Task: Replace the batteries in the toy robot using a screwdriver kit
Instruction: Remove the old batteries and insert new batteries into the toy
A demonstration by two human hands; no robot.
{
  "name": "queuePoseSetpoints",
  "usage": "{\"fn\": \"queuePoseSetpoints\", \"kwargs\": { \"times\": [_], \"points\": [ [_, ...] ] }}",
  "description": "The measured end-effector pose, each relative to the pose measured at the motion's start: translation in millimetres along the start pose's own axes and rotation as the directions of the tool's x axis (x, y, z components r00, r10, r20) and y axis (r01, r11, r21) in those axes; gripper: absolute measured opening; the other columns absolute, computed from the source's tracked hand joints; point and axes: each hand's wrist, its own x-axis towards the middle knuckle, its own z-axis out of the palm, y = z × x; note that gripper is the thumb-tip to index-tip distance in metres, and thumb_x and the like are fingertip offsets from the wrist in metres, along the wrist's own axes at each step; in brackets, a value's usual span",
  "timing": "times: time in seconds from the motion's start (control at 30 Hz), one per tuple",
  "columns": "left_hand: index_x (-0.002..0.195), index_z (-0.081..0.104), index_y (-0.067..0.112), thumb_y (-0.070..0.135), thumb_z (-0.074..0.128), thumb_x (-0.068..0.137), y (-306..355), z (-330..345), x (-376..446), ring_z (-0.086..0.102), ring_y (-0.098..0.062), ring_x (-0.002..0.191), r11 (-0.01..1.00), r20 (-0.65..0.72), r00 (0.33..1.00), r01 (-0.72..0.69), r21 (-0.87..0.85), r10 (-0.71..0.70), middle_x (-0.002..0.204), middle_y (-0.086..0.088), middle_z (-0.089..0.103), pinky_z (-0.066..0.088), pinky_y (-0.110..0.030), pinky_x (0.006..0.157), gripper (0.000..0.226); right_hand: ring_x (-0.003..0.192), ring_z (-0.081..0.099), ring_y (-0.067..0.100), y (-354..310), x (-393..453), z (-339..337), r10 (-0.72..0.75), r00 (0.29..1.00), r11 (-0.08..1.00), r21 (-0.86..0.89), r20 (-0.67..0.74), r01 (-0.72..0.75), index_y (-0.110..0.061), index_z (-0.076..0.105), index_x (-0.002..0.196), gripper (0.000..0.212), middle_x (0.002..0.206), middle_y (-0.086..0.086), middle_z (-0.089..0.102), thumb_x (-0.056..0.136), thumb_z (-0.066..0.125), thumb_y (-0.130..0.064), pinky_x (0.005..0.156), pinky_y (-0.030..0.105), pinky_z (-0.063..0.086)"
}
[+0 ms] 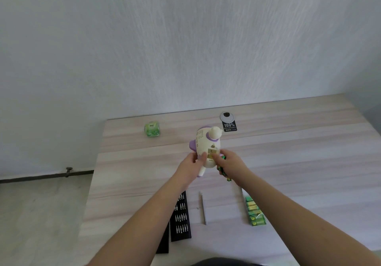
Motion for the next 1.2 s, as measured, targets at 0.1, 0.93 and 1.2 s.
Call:
{"fn": "queuePoseSetpoints", "kwargs": {
  "times": [0.1, 0.93, 1.2],
  "points": [
    [0.109, 0.063, 0.012, 0.046, 0.052, 0.096, -6, 2, 5, 0.063, -0.020, 0.093, 1.000, 0.028, 0.999, 0.021, -0.011, -0.021, 0.104, -0.003, 0.068, 0.049, -0.025, 0.076, 0.038, 0.051, 0.051, 0.016, 3, 5, -3, -0.014, 1.000, 0.990, -0.144, -0.012, 0.012, -0.018, 0.059, 0.106, 0.024, 0.069, 0.004, 0.058, 0.094, 0.054, -0.038, 0.042, 0.022, 0.040],
    [0.101, 0.068, 0.028, 0.041, 0.061, 0.090, -46, -3, 18, 0.063, -0.014, 0.112, 0.979, 0.026, 0.999, -0.028, -0.200, 0.034, 0.111, 0.005, 0.072, 0.042, -0.038, 0.107, 0.018, 0.057, 0.054, 0.013, 10, 1, 6, 0.024, 0.999, 0.980, -0.199, -0.025, -0.028, -0.023, 0.043, 0.135, 0.046, 0.077, 0.004, 0.056, 0.093, 0.058, -0.035, 0.033, 0.011, 0.034],
    [0.096, 0.069, 0.014, 0.053, 0.043, 0.095, -48, -2, 12, 0.059, -0.018, 0.086, 0.976, -0.036, 0.995, 0.085, -0.198, -0.094, 0.091, 0.000, 0.064, 0.046, -0.035, 0.095, 0.047, 0.054, 0.058, 0.015, 18, -12, 4, 0.140, 0.972, 0.986, -0.067, -0.190, -0.155, -0.021, 0.051, 0.112, 0.024, 0.077, 0.006, 0.061, 0.094, 0.054, -0.037, 0.039, 0.016, 0.038]
  ]
}}
